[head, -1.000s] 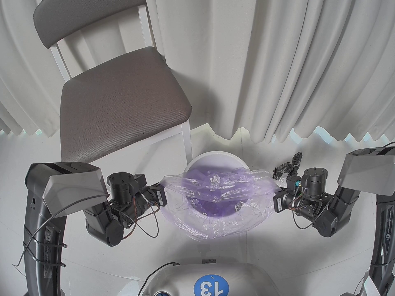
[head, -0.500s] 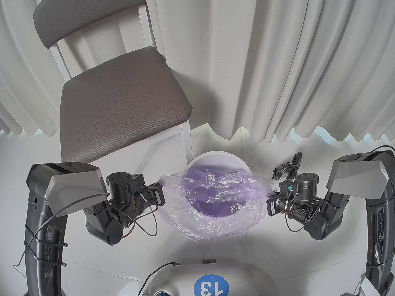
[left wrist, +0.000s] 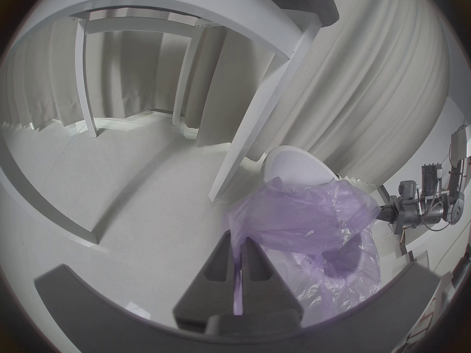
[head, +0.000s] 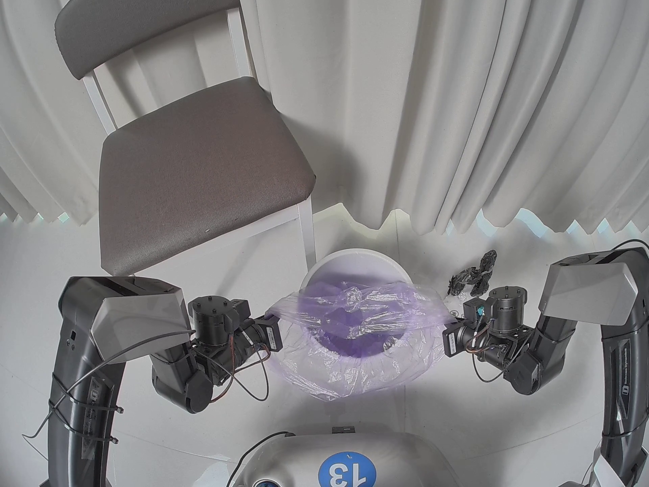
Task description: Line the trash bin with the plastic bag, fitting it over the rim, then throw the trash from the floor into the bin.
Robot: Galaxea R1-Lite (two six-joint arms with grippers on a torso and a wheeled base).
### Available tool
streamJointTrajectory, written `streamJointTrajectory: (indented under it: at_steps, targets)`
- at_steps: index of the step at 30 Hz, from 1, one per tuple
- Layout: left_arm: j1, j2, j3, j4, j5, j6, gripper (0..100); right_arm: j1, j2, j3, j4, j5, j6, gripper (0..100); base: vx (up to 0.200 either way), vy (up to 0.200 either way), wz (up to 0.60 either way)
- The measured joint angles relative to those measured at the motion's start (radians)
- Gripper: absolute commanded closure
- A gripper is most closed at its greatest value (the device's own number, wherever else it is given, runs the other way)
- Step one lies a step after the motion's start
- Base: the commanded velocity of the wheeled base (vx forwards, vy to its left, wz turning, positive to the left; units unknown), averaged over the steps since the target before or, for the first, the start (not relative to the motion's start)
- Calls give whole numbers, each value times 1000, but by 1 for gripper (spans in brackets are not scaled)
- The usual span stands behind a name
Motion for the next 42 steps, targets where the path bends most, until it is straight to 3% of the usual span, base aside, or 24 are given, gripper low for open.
streamJointTrajectory:
  at_steps: [8,9,26,36,42]
  targets:
    - [-13,14,-2,-2,0,0,100,-13,3,16,-1,0,-4,100,0,0,0]
    - [-14,16,-2,-2,0,0,100,-14,3,16,0,0,-6,0,0,0,0]
    - [-28,25,3,-3,1,3,100,-14,-122,114,30,4,-24,0,0,0,0]
    - [-36,25,8,-2,4,5,100,1,-318,58,406,7,-55,0,0,0,0]
    - [-41,26,13,-2,12,6,100,81,-417,-67,540,0,-67,0,0,0,0]
